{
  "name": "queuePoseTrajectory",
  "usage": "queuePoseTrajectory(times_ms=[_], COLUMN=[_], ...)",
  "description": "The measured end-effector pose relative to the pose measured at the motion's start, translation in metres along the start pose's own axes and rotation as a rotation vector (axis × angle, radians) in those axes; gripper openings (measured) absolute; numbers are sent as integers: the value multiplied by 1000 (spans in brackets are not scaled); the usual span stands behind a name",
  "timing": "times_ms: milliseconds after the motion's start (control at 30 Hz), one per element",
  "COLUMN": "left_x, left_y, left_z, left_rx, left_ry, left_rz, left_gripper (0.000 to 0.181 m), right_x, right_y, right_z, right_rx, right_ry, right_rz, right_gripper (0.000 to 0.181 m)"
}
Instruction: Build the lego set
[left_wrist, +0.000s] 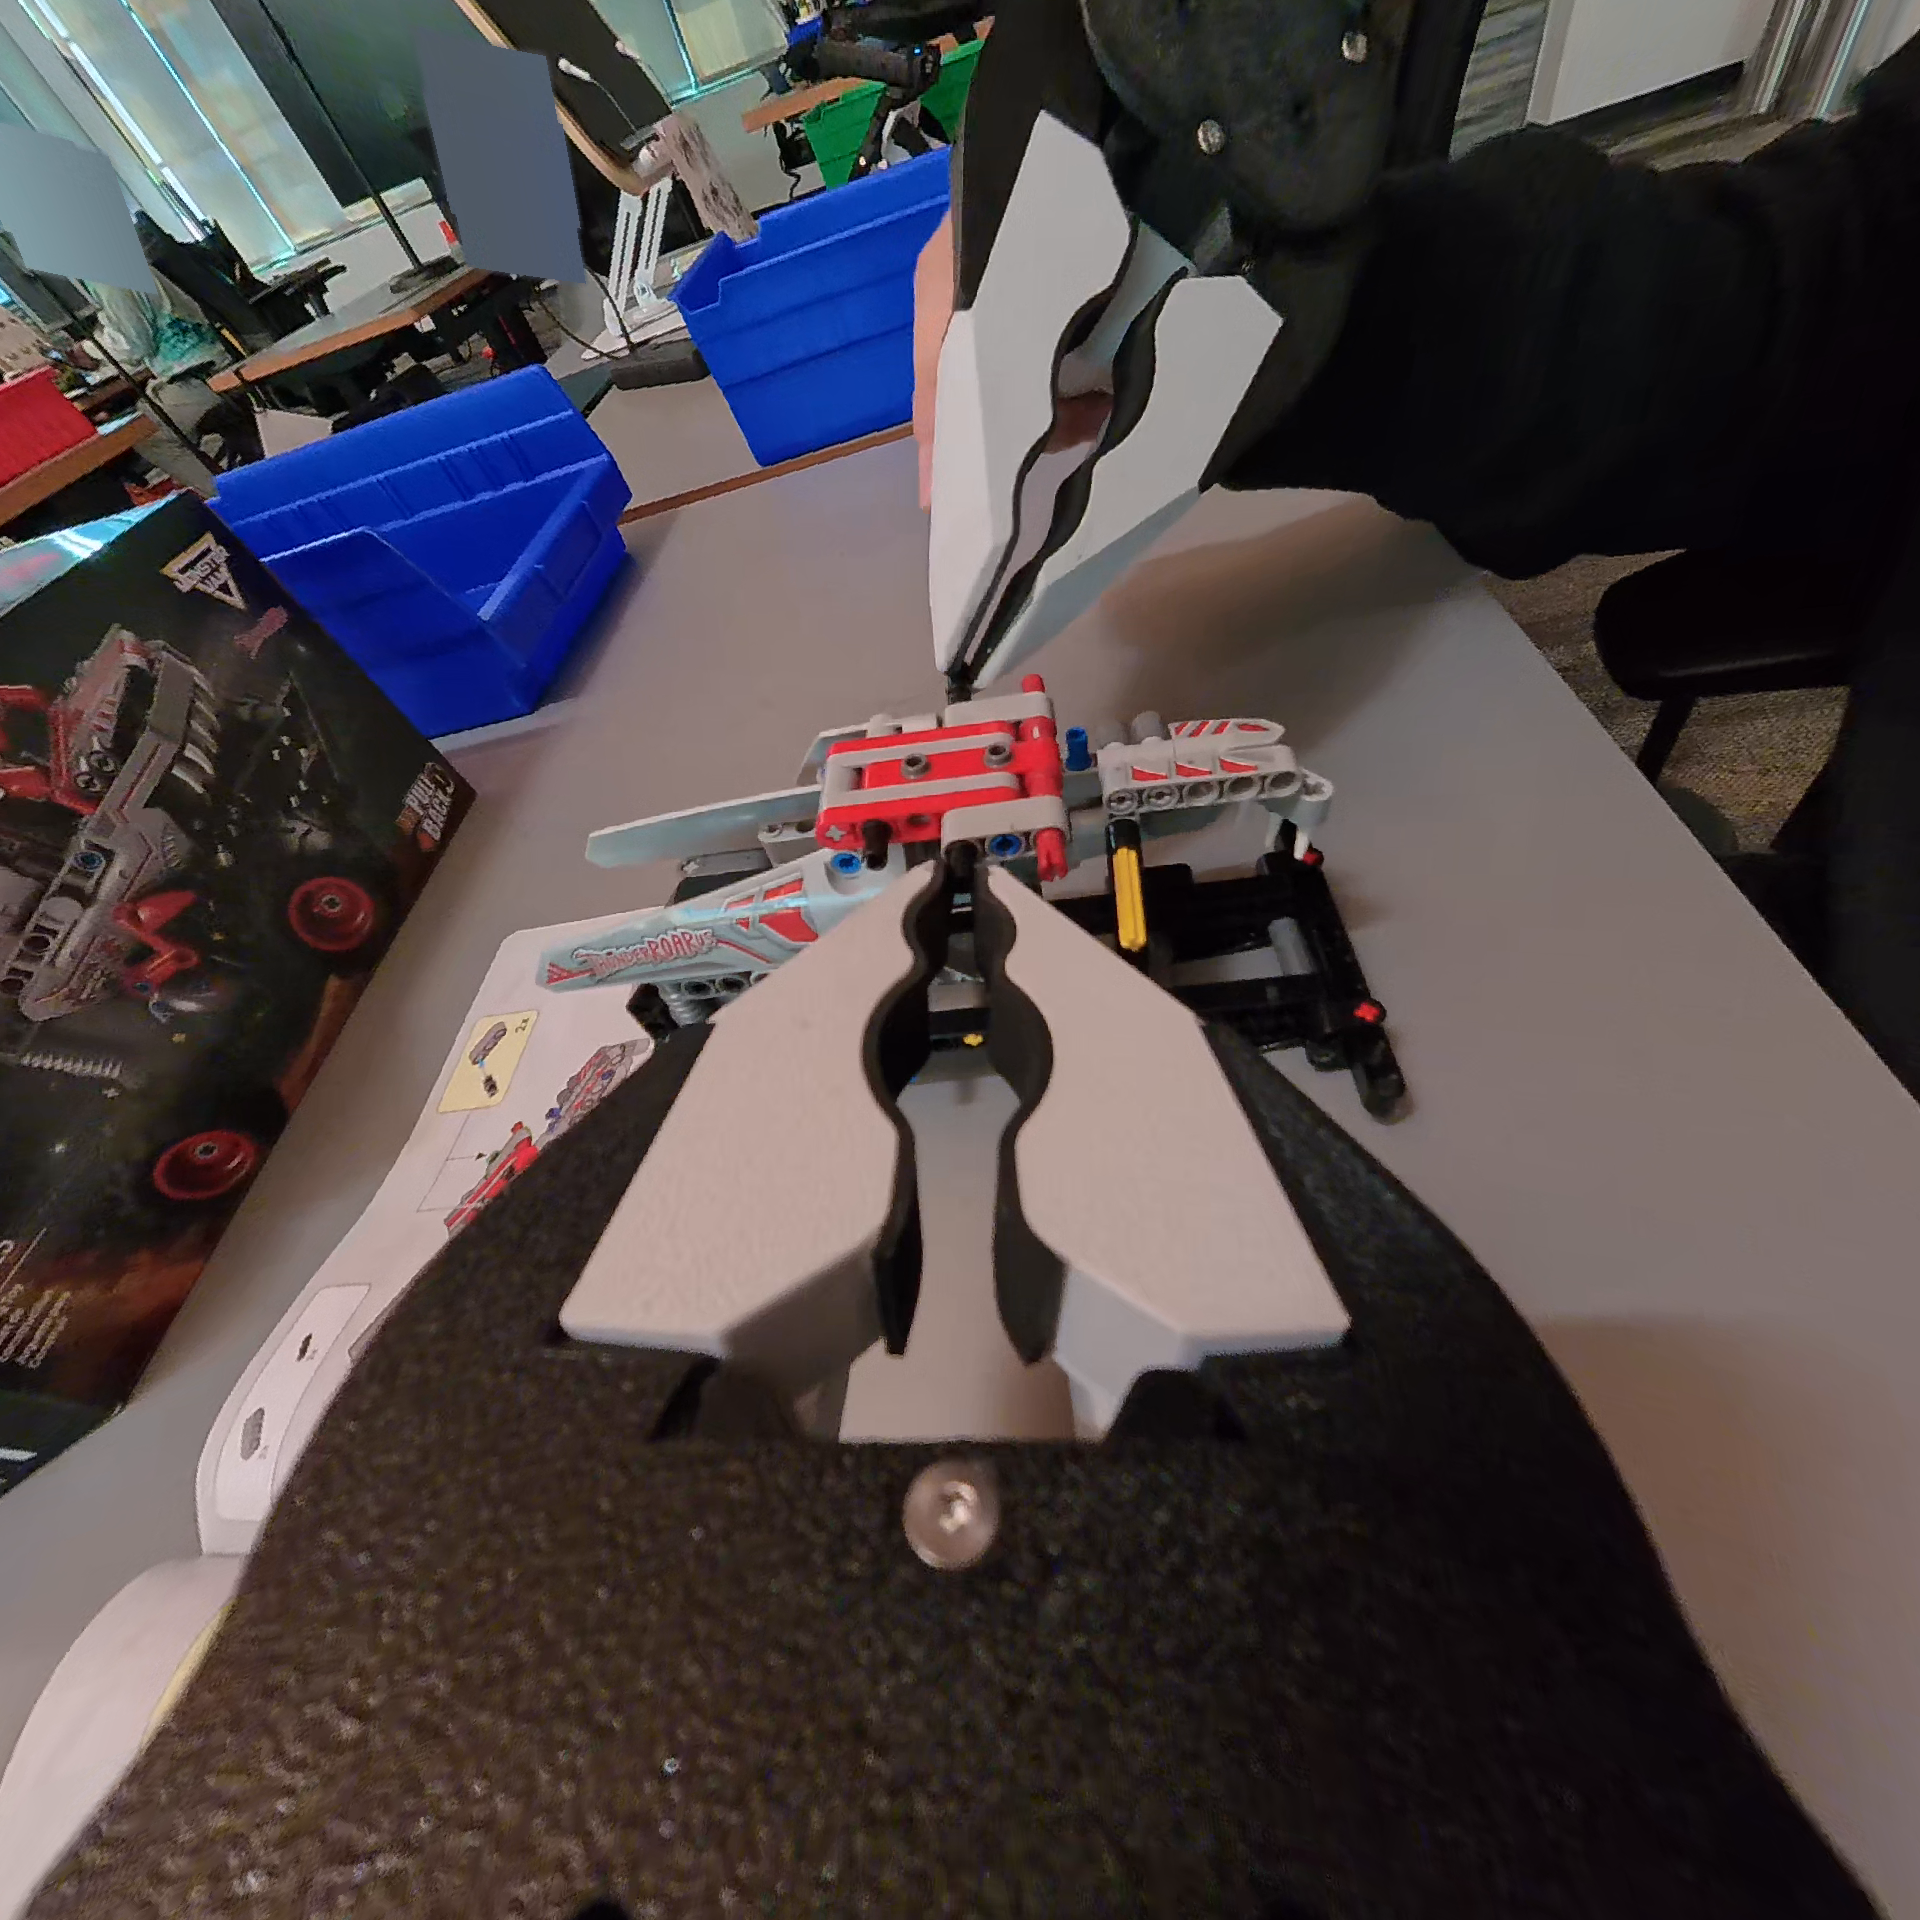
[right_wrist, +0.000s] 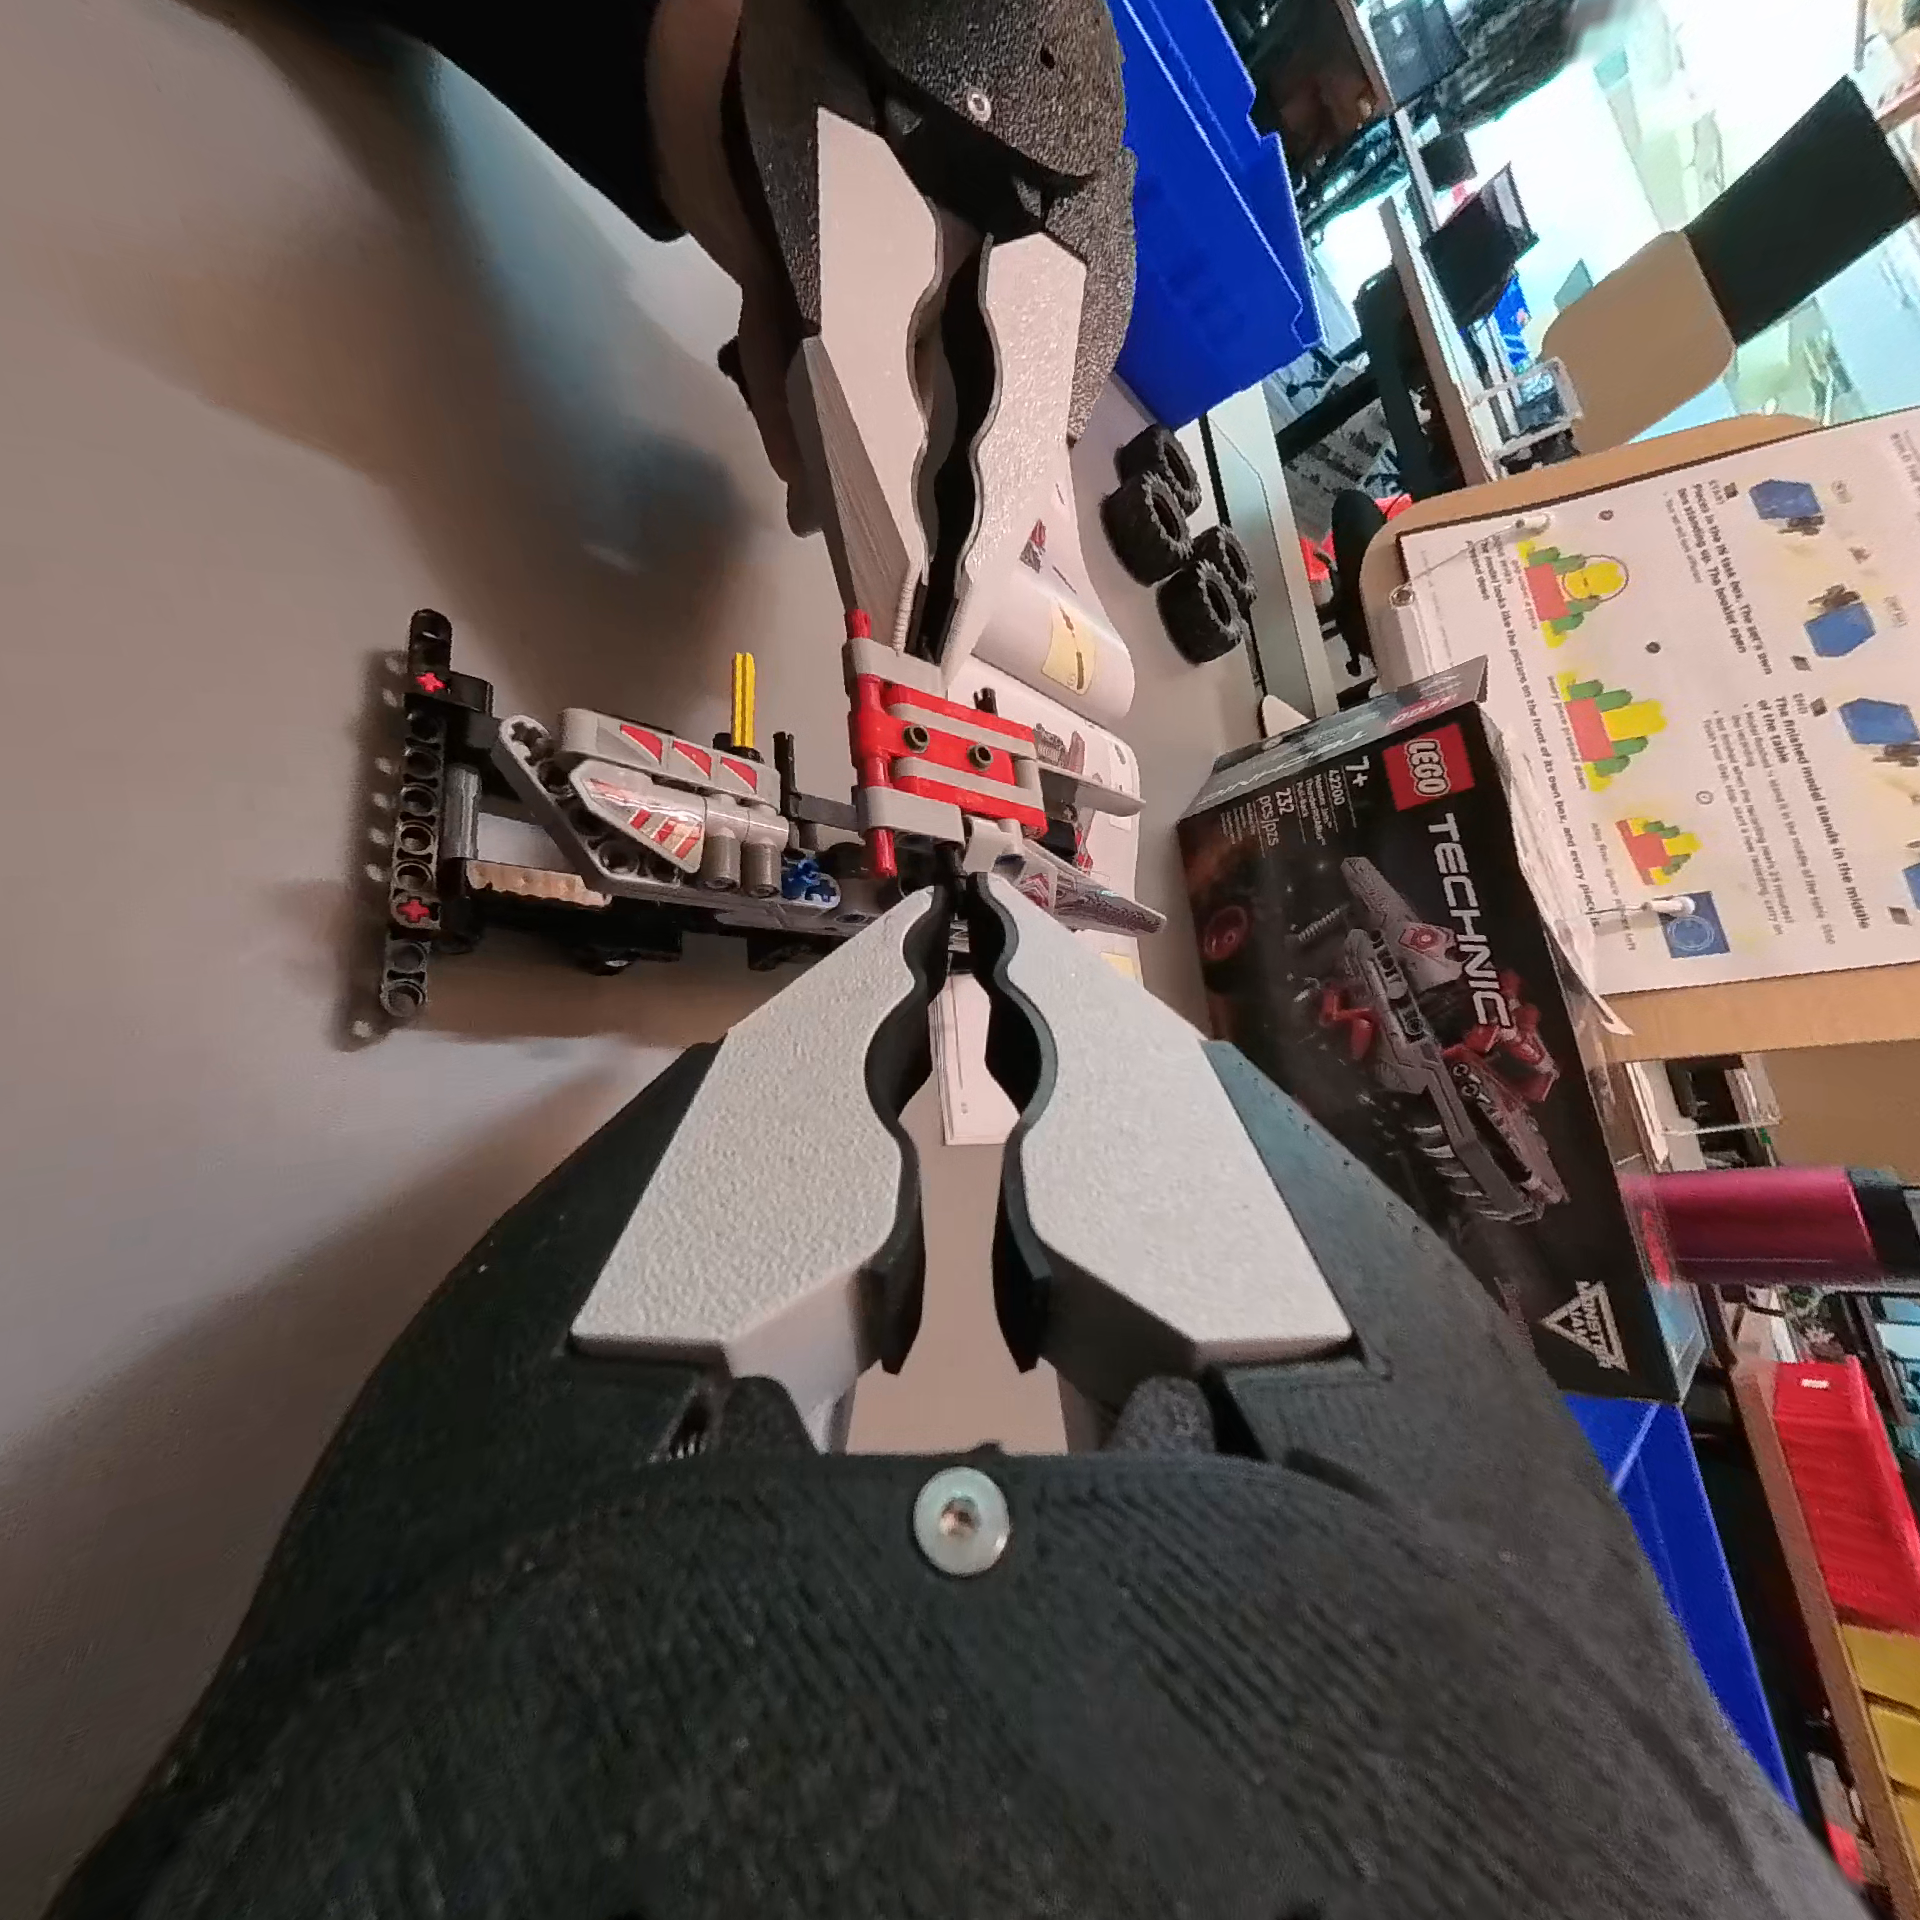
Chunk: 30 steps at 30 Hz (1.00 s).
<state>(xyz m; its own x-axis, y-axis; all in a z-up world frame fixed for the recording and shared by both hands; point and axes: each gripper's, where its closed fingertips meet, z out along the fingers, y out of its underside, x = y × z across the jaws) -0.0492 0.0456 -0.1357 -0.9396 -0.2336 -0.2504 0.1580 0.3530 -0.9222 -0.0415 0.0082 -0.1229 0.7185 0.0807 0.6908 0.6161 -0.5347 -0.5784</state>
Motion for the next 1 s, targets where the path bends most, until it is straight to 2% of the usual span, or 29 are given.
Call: queuePoseTrajectory(times_ms=[100,167,200,233,267,367,433,467,533,600,667,700,733,833,933,1000], left_x=[-1,2,3,2,2,3,3,3,3,3,3,3,4,4,4,4], left_y=[0,-3,-3,-3,-2,-2,-2,-2,-2,-2,-2,-2,-2,-2,-2,-2], left_z=[0,5,6,5,3,2,2,2,2,2,2,1,1,1,1,1], left_rx=[-3,-1,-14,-33,-43,-4,10,10,12,19,24,26,28,31,39,45], left_ry=[-3,11,10,-6,-12,2,8,4,0,2,-1,-4,-6,-11,-8,-4], left_rz=[-2,1,29,60,74,23,2,10,14,7,9,8,6,5,0,-6], left_gripper=[1,1,1,2,2,1,1,1,1,1,1,1,1,1,1,1], right_x=[1,-3,-2,5,11,19,16,3,-15,-33,-24,-22,-20,0,22,25], right_y=[-4,-25,-29,-13,-7,-8,24,51,110,144,138,137,140,164,184,196], right_z=[-1,2,7,12,8,-12,-21,-23,-31,-39,-42,-48,-57,-92,-135,-162], right_rx=[-10,108,111,-20,-65,66,9,-88,-296,-385,-243,-222,-227,-271,-265,-294], right_ry=[-9,-31,-16,35,67,40,6,-74,-121,-165,-132,-129,-126,35,228,303], right_rz=[-37,-14,-14,-62,-96,126,268,376,532,635,739,770,773,768,877,937], right_gripper=[0,0,0,0,0,0,0,0,0,2,4,6,7,17,25,29])
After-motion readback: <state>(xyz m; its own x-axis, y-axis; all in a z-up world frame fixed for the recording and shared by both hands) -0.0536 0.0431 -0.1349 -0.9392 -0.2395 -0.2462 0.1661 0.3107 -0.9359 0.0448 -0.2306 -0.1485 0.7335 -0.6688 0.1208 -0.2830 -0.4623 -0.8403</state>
